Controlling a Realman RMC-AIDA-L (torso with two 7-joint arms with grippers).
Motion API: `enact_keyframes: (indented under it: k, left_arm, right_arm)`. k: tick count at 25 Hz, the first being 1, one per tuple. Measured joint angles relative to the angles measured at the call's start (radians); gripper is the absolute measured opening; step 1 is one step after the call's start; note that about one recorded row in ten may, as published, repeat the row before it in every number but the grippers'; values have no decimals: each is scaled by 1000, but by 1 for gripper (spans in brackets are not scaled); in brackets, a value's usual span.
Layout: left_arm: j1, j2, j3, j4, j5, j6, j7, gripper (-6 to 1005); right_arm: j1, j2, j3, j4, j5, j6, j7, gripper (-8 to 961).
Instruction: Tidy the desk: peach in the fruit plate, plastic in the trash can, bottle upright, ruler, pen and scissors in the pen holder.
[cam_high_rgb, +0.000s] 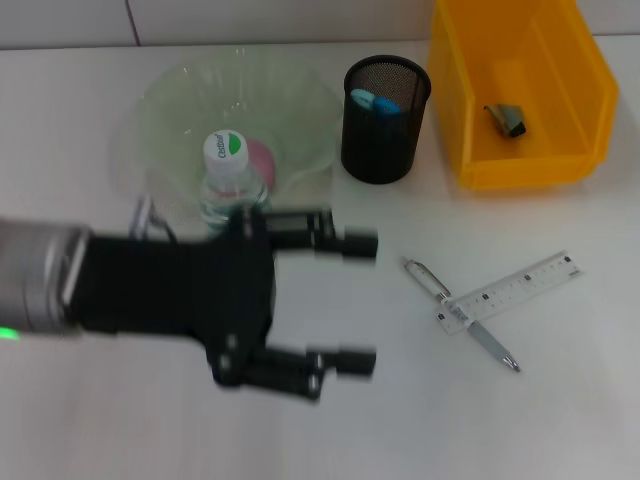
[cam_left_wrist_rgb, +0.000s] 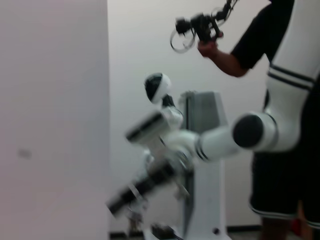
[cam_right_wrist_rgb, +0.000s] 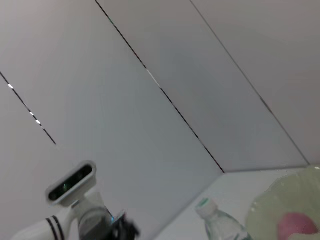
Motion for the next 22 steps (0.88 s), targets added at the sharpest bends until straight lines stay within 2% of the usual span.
enact_keyframes:
  k: [2,4,5,6,7,8,9,11,12,13,14,17,22]
  left_arm:
    - [17,-1,23,-28,15,-6,27,779]
    - [57,-5,57,-106,29,-29,144,779]
    - [65,-4,64,-236,30,-48,265,779]
    - [65,-4,64,-236,30,-48,265,780]
    - [50,0,60,-323,31,-63,298,780]
    - [50,0,60,-323,31,-63,298,780]
    - [50,0,60,-323,31,-63,298,780]
    - [25,3,61,-416,32,-138,327,780]
    - [24,3,62,-421,32,-156,327,780]
    - [24,3,62,-421,32,-156,327,779]
    - [24,3,64,-425,32,-174,327,779]
    - [24,2,65,-428,31,-227,302,778]
    - [24,1,50,-431,24,-234,263,776]
  right_arm:
    - [8,1,-2,-42,0,1,38,658]
    - [55,9,-38,-240,-46,3,175,658]
    - [70,9,-62,-288,-67,2,202,658]
    - [70,9,-62,-288,-67,2,202,658]
    - [104,2,-115,-360,-112,2,253,658]
    - [104,2,-115,-360,-112,2,253,657]
    - [148,-10,-158,-397,-165,2,309,657]
    - [172,-16,-182,-408,-195,2,330,657]
    - [215,-23,-234,-431,-263,11,335,657]
    - [215,-23,-234,-431,-263,11,335,657]
    - [251,-23,-283,-458,-336,35,309,657]
    - [282,-21,-329,-481,-383,59,233,657]
    - [320,-21,-388,-500,-461,69,89,656]
